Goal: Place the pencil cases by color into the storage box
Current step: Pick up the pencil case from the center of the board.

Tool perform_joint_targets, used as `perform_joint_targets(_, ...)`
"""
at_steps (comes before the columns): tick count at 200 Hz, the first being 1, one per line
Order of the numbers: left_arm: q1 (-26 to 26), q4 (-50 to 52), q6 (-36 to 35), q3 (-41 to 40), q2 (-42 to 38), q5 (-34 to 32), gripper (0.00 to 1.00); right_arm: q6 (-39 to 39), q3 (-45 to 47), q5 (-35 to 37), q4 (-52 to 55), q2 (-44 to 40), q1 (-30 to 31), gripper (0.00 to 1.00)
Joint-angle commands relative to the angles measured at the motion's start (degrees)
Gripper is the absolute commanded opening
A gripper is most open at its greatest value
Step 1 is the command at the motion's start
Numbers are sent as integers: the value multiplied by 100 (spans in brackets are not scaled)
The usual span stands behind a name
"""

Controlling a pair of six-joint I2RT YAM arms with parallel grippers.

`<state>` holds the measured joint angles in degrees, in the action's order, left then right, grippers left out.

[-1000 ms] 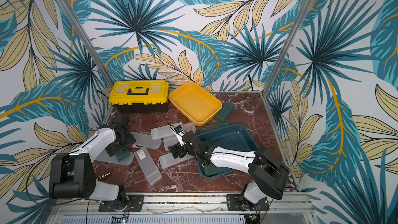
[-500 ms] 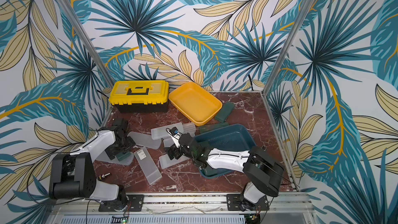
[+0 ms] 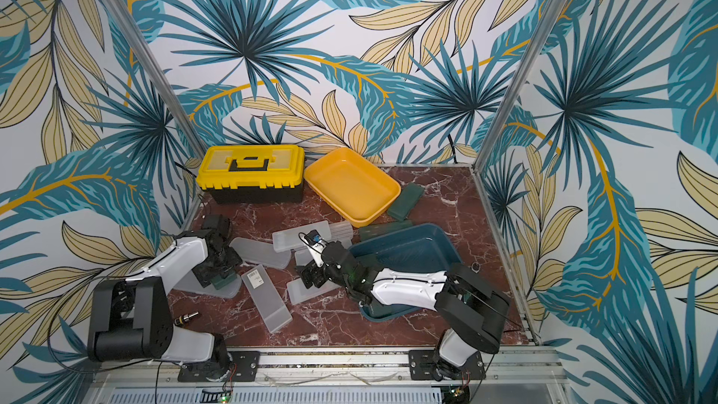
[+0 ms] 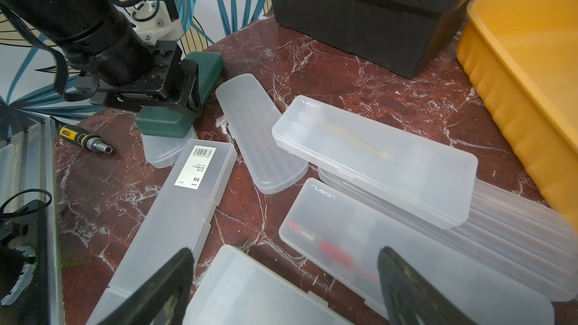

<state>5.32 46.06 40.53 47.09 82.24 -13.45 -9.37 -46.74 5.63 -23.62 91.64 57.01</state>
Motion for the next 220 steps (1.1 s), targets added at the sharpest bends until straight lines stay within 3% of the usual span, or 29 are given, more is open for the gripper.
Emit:
perform_joint_targets(1,52,-62,14,-199,-207,0,77,27,69,61,-108,126,38,92)
perform_joint_targets(30,57,-62,3,-219,-314,27,67,-4,60,49,-121,144,38,91)
perform_joint_targets(118,-111,192,-204,14,-1268,42,61,-114,41,70,-143,69,38,91)
perform_joint_targets(220,-1660,315,-443,1221,-1333,-547,61,-742,112,189,89,-515,-137,91)
